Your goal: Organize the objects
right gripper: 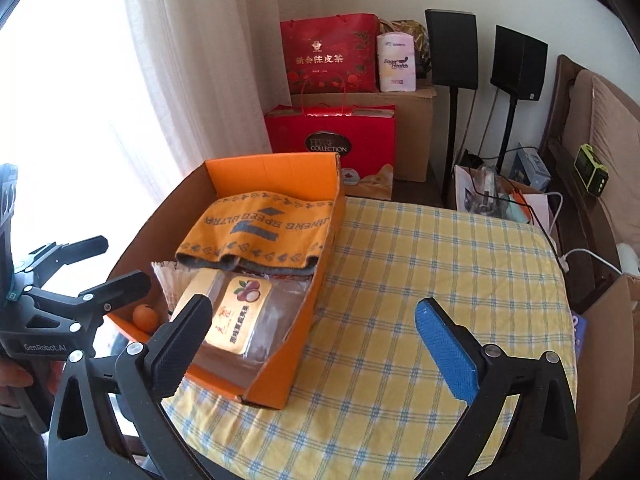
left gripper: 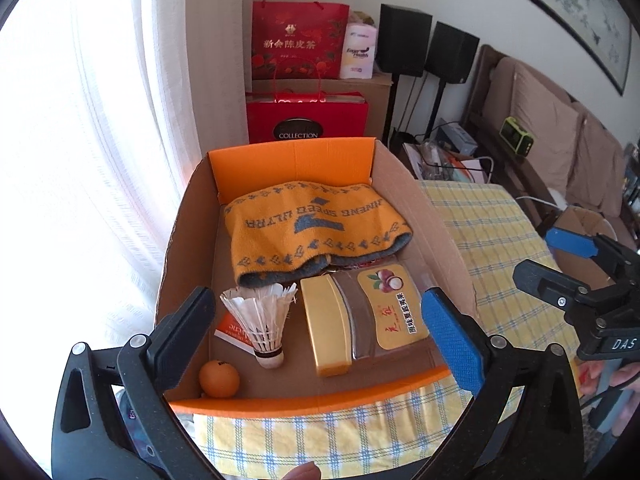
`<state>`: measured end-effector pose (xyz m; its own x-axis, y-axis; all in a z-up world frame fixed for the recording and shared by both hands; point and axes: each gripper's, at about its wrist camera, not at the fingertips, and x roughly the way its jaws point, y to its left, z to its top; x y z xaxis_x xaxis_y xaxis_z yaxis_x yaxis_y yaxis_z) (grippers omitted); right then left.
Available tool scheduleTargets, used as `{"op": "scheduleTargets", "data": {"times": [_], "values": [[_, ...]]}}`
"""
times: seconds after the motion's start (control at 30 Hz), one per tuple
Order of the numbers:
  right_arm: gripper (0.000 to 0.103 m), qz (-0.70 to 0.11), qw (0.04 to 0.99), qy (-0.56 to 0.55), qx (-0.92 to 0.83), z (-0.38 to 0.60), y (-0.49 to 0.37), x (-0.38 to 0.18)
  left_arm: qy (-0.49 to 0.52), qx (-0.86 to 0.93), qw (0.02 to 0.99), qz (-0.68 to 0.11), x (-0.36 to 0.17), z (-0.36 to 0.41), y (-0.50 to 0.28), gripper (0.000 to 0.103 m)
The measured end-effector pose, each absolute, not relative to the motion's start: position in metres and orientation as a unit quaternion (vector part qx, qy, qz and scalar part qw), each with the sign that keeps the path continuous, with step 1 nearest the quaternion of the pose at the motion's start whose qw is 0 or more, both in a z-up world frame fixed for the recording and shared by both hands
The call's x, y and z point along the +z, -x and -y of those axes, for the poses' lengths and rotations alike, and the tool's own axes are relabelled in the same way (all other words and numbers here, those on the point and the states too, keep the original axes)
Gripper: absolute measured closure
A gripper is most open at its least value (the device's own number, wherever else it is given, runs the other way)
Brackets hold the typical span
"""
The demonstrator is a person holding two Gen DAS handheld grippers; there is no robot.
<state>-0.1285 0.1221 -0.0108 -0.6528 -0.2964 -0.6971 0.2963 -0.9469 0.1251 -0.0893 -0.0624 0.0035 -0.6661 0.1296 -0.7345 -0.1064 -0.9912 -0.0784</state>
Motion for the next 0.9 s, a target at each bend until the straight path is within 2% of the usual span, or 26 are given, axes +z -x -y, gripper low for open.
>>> {"op": "scheduleTargets", "data": {"times": [0.23,0.63,0.9], "values": [[0.0,0.03,0.159,-0.368,-0.916,-0.147,0.097,-0.007,0.393,0.918,0.055,0.025,-0.003,0.057,0.059,0.0],[0.0,0.041,0.114,-0.356,-0.927,-0.174,0.058,-0.019,0.39,0.92,0.043,-0.003,-0.01,0.035,0.028,0.0],[0.0,0.034,0.096,-0.356,-0.929,-0.182,0.043,-0.026,0.4,0.915,0.043,0.046,-0.015,0.036,0.022,0.0]]}}
